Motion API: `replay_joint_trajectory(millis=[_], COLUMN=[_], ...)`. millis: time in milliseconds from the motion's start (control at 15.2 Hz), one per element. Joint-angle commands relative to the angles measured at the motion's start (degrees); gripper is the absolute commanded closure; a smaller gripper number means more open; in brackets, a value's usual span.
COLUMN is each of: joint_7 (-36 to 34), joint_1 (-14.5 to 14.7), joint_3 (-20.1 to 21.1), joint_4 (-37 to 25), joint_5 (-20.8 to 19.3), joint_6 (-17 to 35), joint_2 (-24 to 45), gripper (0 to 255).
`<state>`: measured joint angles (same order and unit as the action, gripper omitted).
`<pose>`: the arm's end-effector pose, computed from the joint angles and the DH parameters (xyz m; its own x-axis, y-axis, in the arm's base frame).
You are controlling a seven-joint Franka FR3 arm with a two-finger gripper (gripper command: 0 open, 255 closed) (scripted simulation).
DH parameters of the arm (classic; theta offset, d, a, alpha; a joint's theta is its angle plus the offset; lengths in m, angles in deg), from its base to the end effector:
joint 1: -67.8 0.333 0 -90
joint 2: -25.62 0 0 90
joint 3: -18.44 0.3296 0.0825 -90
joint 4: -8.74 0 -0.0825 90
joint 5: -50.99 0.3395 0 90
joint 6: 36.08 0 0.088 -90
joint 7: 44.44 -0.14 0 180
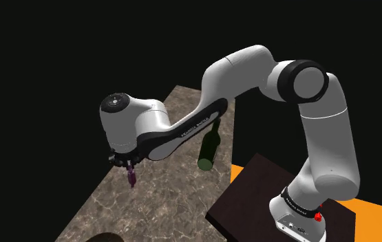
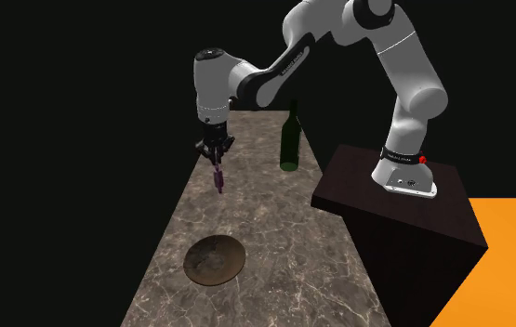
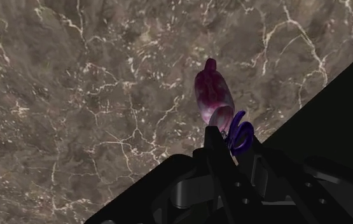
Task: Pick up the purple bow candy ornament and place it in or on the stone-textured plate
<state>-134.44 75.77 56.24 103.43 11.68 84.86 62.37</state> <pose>0.5234 0.3881 0.2980 0.8633 -0.4644 0.1977 -0.4802 -0.8763 0.0386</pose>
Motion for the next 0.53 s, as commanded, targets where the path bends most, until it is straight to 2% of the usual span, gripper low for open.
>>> replay_joint_trajectory(millis=[0,396,462], joint_7=[0.5,2.1,1.2], joint_1=[-0.2,-0.8,0.3], joint_3=[0.5,1.7,2.0], joint_4=[-0.4,-1.6,-2.2], joint_5=[0.7,2.6,2.6], joint_6=[-1.1,-4.0,-4.7], joint_2=[-0.8,-3.0,-2.9], gripper=[255,255,255])
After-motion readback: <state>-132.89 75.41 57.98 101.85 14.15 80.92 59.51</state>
